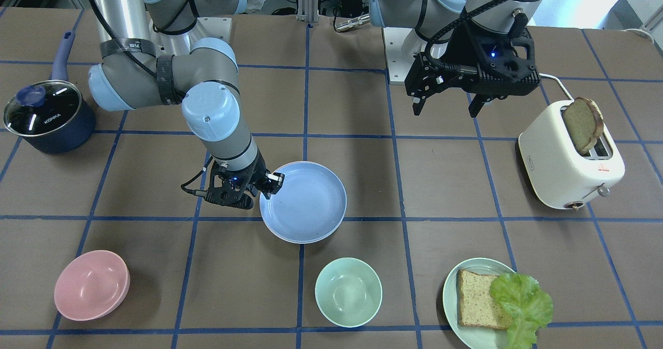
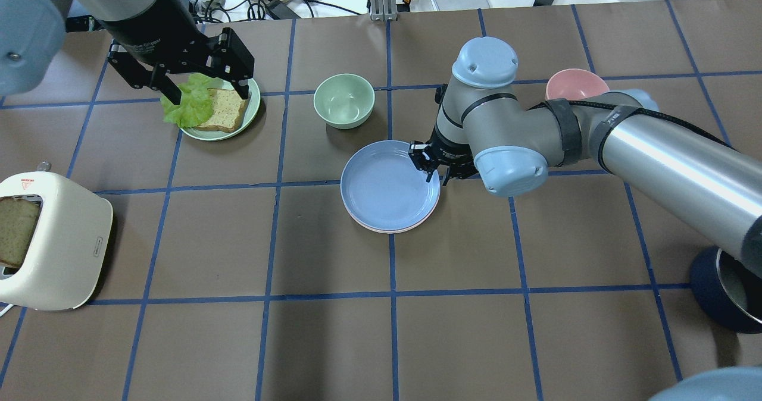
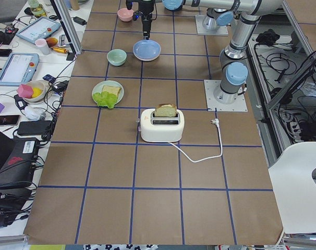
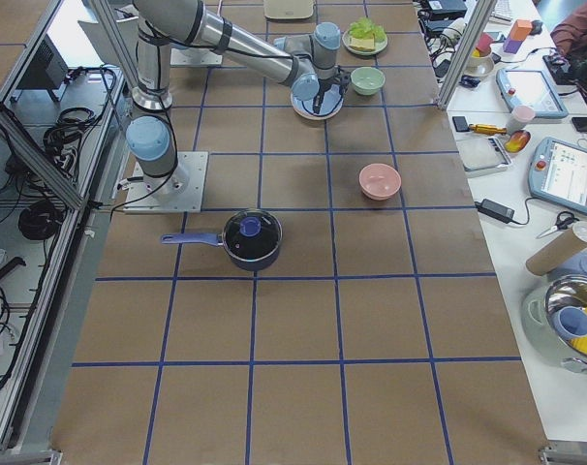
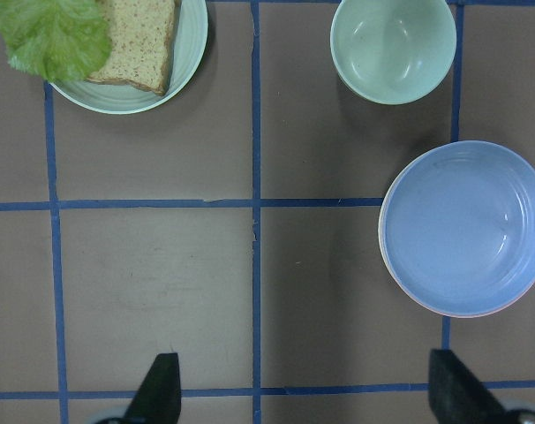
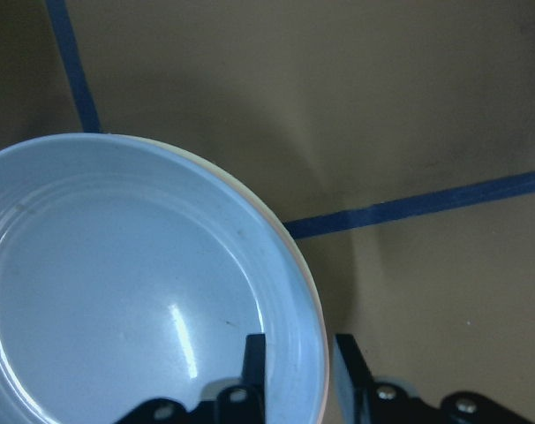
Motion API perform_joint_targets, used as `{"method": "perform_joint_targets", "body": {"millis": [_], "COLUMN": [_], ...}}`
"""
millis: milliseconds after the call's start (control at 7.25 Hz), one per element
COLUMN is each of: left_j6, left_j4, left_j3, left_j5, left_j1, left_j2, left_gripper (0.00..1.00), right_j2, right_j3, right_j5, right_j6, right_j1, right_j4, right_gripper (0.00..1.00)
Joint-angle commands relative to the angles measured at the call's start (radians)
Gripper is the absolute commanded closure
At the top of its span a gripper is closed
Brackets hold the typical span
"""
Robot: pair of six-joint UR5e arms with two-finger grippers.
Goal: Stack three plates with pink and blue
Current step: 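Open the right gripper to release the blue plate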
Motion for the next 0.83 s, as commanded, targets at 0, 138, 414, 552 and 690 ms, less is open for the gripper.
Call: {"method": "perform_joint_targets", "body": {"millis": [0,138,414,552,690], "left_j6": [0.0,0.0,0.0,0.0,0.0], "left_j4": [0.001,0.001,0.001,0.0,0.0], "left_j3": [0.0,0.001,0.0,0.0,0.0], "left_j5": [0.0,0.0,0.0,0.0,0.0], "left_j1": [0.0,0.0,0.0,0.0,0.0], "left_j2": [0.0,0.0,0.0,0.0,0.0], "left_gripper": [0.0,0.0,0.0,0.0,0.0], "right_j2": [-0.02,-0.035,-0.069,-0.091,-0.126], "right_j3": [-0.032,-0.053,-0.096,-0.11,-0.119], "right_j5": [-0.003,-0.006,-0.05,-0.086,-0.113], "right_j6": [-0.002,-0.04,-0.142,-0.217,-0.229], "right_j1": [0.0,-0.002,-0.011,-0.028,-0.046], "right_j4": [0.007,0.042,0.108,0.128,0.169], "right_gripper": [0.47,0.4,0.32,0.26,0.21]}}
